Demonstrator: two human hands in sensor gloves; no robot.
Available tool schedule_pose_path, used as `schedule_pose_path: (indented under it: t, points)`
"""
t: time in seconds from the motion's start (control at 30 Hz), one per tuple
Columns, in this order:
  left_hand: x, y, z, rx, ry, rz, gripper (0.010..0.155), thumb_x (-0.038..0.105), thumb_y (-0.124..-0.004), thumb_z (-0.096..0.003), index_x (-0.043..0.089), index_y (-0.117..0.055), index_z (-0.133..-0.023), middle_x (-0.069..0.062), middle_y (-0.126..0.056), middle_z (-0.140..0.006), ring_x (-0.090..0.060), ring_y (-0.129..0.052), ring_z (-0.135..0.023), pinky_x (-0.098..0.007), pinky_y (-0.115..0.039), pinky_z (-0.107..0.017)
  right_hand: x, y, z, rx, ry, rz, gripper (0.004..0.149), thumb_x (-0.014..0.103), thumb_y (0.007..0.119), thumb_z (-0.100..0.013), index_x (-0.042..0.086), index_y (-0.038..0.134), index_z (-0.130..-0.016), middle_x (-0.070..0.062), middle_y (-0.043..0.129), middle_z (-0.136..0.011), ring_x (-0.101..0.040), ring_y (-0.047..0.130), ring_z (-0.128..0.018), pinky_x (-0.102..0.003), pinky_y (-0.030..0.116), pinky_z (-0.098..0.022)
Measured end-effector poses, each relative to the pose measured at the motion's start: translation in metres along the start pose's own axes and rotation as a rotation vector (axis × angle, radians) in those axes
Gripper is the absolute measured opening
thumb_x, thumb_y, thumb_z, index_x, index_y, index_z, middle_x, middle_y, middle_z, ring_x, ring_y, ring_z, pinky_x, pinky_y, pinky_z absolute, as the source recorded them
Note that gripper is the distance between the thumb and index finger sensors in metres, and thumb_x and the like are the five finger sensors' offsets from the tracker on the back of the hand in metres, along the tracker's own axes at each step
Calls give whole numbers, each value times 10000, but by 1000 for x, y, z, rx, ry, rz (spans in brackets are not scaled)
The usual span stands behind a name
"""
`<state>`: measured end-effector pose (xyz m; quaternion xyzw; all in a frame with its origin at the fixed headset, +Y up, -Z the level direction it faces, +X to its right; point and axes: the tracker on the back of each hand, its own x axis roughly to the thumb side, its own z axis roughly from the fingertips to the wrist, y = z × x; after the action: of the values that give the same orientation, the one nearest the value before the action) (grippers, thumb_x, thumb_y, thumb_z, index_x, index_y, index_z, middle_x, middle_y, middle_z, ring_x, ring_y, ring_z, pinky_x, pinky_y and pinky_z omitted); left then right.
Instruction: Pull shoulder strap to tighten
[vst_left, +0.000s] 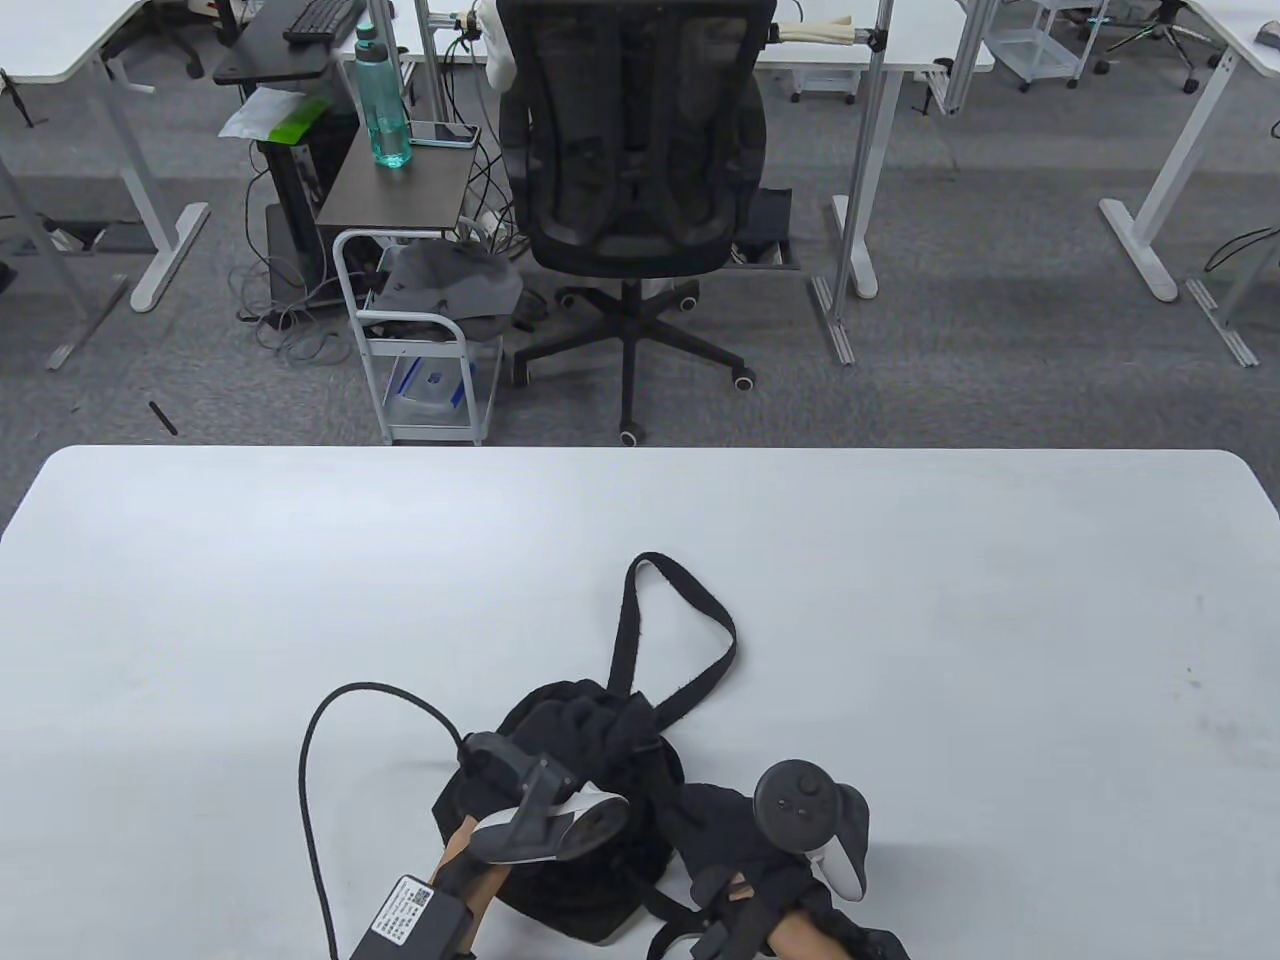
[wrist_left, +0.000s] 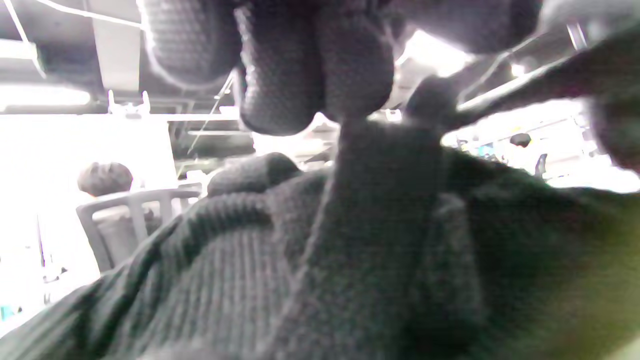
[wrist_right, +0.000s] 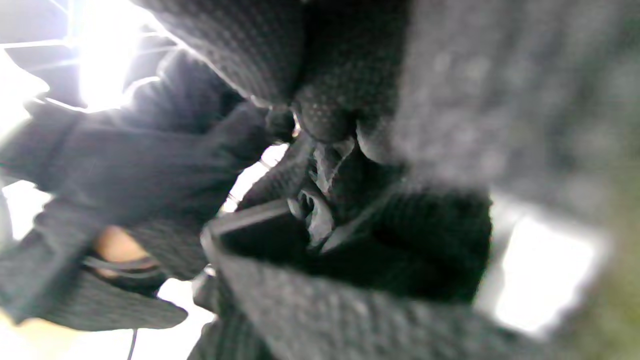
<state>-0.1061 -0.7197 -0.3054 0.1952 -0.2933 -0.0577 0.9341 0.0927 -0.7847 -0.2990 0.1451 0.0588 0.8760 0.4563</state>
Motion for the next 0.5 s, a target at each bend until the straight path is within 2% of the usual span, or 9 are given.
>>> schedule_pose_path:
  t: [0.07,0.13,0.23,0.33,0.43,0.5]
  points:
    - [-1,3,1,-54,-6,49,623,496,-712,-344,373,-612,-947,163,-946,-752,-109,-973,-744,-330,-829,-544,-2,0,-1,16,12,-15,406,331,775,-447,65,885,-732,-212,924,-788,-432,929,-668,-607,712,-524]
    - [-2,5,2,-168,-4,109,587,489,-727,-351,374,-644,-921,147,-939,-769,-125,-959,-764,-340,-820,-550,-4,-1,-1,35,24,-46,411,338,772,-449,65,876,-738,-215,906,-809,-436,914,-687,-611,702,-532]
    - [-6,8,8,-285,-10,154,526,495,-752,-352,393,-717,-867,134,-949,-778,-143,-958,-775,-351,-820,-554,-9,-1,-1,70,47,-123,417,343,770,-450,64,864,-746,-226,872,-844,-454,878,-725,-624,676,-548]
    - [-6,-2,12,-449,-24,192,438,516,-771,-350,435,-842,-774,120,-931,-826,-158,-934,-817,-361,-808,-580,-14,0,-2,132,73,-203,432,346,772,-452,61,838,-770,-240,817,-889,-477,816,-774,-641,642,-563]
    - [3,-17,11,-558,-42,273,507,521,-782,-347,420,-824,-842,96,-861,-915,-182,-868,-887,-376,-776,-615,-15,3,-3,186,78,-242,450,346,778,-452,55,808,-794,-252,759,-927,-499,746,-812,-652,616,-572]
    - [9,-27,10,-574,-37,303,546,523,-782,-342,406,-793,-876,87,-841,-930,-190,-851,-895,-391,-760,-629,-14,4,-3,207,74,-247,460,345,791,-447,52,796,-802,-243,765,-923,-508,717,-824,-658,600,-576]
